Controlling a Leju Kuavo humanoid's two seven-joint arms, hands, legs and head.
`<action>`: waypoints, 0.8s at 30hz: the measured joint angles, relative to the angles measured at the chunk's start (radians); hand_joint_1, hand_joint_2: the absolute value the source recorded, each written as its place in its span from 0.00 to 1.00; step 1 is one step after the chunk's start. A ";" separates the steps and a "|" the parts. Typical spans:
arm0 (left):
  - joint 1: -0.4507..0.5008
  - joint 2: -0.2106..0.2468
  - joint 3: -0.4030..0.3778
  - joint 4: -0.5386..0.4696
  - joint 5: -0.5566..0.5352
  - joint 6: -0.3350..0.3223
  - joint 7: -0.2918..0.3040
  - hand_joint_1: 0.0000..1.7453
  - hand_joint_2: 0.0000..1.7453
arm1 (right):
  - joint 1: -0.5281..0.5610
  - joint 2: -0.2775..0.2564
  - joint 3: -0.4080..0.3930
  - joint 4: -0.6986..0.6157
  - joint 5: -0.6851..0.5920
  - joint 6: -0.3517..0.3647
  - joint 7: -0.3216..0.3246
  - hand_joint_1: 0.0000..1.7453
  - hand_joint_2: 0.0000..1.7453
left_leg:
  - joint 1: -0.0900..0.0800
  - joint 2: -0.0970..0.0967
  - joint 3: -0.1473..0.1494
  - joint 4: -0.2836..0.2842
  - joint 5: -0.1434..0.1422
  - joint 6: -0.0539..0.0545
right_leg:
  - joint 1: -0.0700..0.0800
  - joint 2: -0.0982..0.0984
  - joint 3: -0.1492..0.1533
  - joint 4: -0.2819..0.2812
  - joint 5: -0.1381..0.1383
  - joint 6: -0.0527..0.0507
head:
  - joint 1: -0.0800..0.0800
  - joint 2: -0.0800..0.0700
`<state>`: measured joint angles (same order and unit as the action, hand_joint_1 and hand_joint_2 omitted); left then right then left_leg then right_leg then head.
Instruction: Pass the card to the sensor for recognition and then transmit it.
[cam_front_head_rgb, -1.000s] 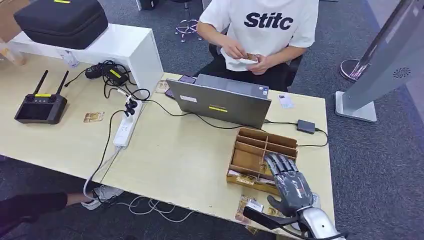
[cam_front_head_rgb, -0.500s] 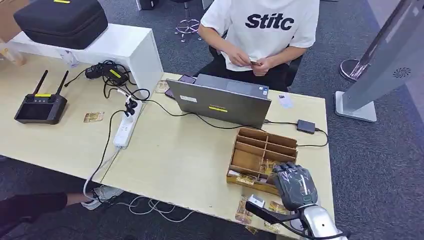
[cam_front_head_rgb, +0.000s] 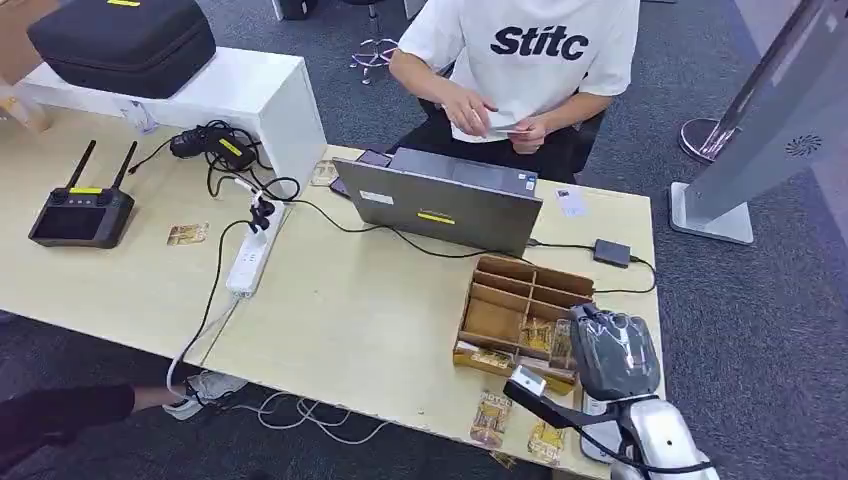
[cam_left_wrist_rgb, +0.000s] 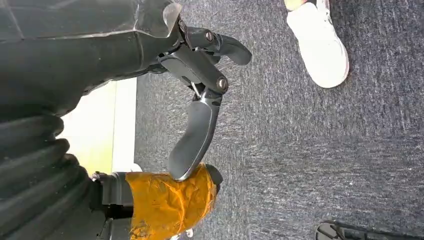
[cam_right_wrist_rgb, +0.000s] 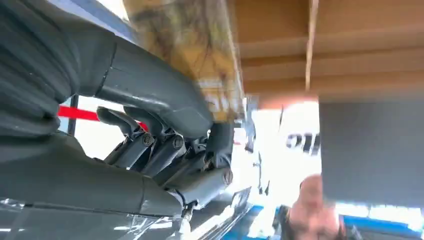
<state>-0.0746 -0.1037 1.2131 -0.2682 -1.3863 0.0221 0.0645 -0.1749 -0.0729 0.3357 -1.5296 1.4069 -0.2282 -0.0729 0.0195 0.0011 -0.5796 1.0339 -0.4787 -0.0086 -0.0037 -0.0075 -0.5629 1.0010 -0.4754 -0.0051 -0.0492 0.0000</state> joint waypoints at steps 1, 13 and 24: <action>0.000 0.000 0.000 0.000 0.000 0.000 0.000 0.00 1.00 | -0.006 0.002 -0.001 -0.018 -0.003 0.006 0.000 1.00 1.00 | 0.000 0.000 0.000 0.000 0.000 0.000 | 0.000 0.000 0.000 0.000 0.000 0.000 | 0.000 0.000; -0.007 0.006 0.000 0.000 -0.046 -0.018 0.002 0.00 1.00 | -0.285 0.112 0.010 -0.036 -0.166 0.199 0.007 1.00 1.00 | 0.000 0.001 0.000 0.000 0.003 -0.001 | 0.000 0.001 -0.001 0.001 0.002 -0.002 | 0.000 0.000; -0.018 0.018 -0.023 0.000 -0.080 -0.033 0.002 0.00 1.00 | -0.487 0.257 -0.057 0.161 -0.295 0.258 0.064 1.00 1.00 | 0.000 0.001 -0.001 0.000 0.004 -0.001 | 0.000 0.001 -0.001 0.001 0.003 -0.002 | 0.000 0.000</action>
<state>-0.0924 -0.0862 1.1906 -0.2682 -1.4660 -0.0107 0.0660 -0.6622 0.1843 0.2788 -1.3690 1.1116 0.0298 -0.0088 0.0197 0.0017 -0.5803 1.0339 -0.4750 -0.0096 -0.0036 -0.0070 -0.5643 1.0024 -0.4728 -0.0068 -0.0488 0.0000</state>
